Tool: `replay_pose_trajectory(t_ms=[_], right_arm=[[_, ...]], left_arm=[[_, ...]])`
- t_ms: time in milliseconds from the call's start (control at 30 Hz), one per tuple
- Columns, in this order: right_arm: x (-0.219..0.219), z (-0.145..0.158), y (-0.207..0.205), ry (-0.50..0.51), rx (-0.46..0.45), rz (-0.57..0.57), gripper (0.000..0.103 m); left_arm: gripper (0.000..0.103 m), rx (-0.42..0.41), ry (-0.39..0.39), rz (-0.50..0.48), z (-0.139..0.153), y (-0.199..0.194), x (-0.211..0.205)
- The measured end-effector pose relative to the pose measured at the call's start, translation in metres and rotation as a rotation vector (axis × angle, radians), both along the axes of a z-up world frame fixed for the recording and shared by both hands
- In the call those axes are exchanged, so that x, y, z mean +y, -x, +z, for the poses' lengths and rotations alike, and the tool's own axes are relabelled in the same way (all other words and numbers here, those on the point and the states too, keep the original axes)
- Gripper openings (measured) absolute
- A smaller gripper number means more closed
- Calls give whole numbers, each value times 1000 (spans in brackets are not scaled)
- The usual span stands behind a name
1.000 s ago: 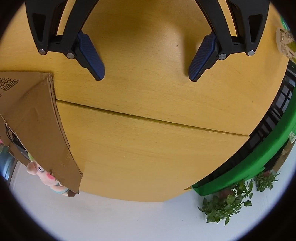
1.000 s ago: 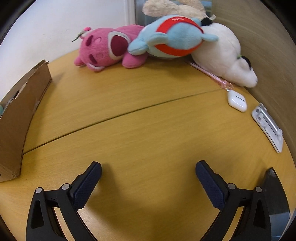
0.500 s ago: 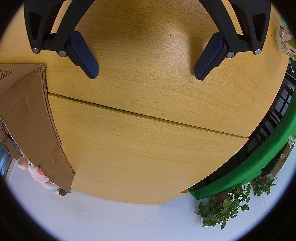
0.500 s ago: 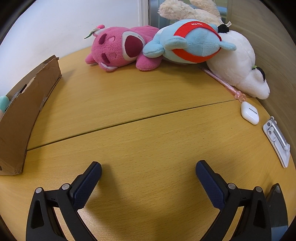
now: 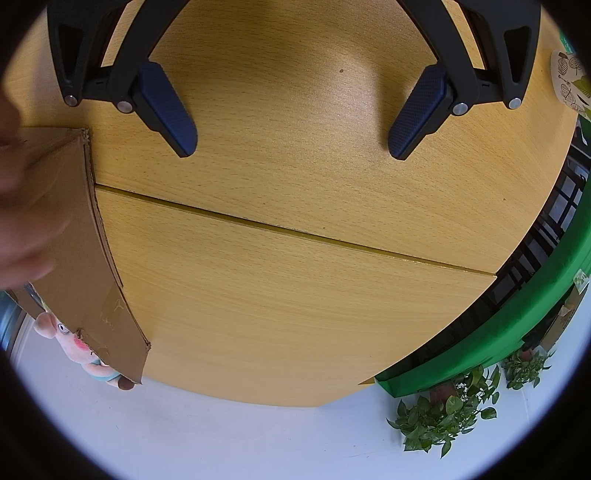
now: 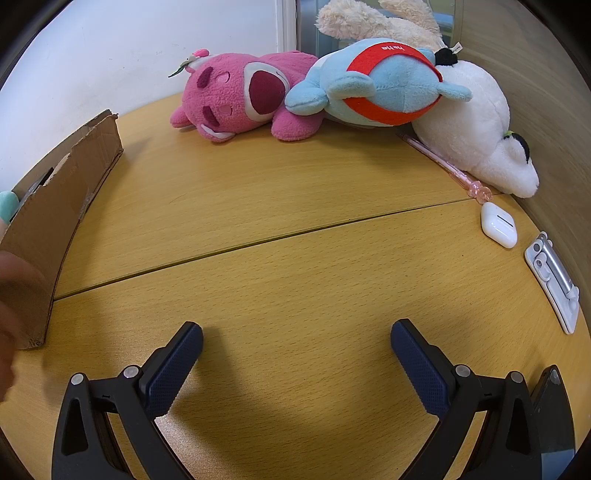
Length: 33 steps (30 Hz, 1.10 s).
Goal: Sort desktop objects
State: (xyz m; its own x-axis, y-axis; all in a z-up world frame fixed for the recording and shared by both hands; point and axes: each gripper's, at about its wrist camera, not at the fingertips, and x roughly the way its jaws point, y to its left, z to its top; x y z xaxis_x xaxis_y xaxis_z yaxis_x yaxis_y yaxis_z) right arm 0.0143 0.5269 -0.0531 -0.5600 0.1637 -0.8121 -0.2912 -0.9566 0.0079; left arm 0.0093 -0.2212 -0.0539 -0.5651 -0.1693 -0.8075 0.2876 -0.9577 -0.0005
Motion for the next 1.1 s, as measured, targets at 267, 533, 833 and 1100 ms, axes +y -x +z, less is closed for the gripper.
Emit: replay_pose_trajectory(t_ms=[267, 533, 833, 1100], right_arm=[[0, 0, 0, 0, 0, 0, 103], [0, 1, 0, 0, 0, 1, 103], [-1, 1, -1, 0, 0, 2, 103], [-1, 2, -3, 0, 1, 2, 103]], left_arm=[[103, 0, 0, 0, 0, 0, -1], [103, 1, -1, 0, 0, 0, -1], [103, 1, -1, 1, 0, 0, -1], [103, 0, -1, 1, 1, 0, -2]])
